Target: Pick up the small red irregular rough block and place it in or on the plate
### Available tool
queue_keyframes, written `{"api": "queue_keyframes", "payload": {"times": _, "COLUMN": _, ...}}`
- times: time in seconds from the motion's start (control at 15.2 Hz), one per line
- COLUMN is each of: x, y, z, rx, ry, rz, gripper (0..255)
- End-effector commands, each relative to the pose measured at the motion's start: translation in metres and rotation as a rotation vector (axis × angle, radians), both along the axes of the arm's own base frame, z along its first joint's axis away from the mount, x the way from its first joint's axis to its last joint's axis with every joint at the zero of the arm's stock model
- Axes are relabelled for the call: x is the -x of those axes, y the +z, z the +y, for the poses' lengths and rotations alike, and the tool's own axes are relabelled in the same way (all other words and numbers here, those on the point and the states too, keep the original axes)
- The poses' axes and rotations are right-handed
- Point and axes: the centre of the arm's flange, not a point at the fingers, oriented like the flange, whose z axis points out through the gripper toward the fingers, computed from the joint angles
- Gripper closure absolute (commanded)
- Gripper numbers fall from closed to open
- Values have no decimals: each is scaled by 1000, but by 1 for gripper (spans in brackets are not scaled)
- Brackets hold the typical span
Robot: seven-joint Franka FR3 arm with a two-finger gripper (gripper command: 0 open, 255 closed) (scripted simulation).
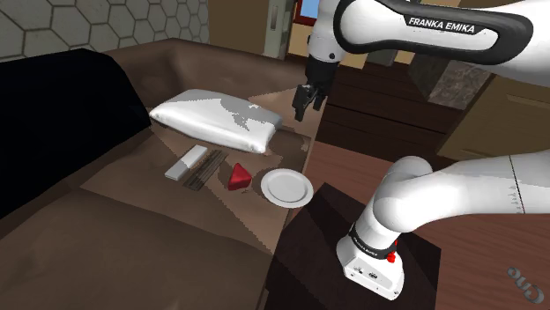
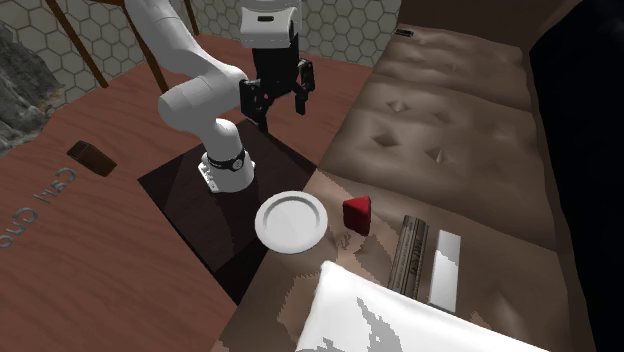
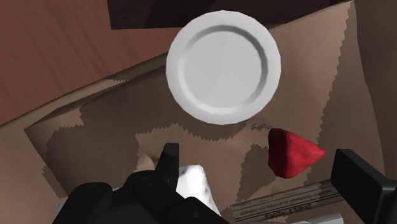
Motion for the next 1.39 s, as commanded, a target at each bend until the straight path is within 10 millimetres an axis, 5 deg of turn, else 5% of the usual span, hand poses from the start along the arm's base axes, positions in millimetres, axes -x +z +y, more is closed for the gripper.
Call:
{"api": "queue_keyframes", "payload": {"times": 0.0, "x": 0, "y": 0, "z": 0, "rx": 0, "ry": 0, "rz": 0, "gripper": 0}}
{"api": "queue_keyframes", "payload": {"times": 1.32, "x": -151, "y": -201, "z": 65, "rx": -128, "ry": -384, "rz": 10, "gripper": 0}}
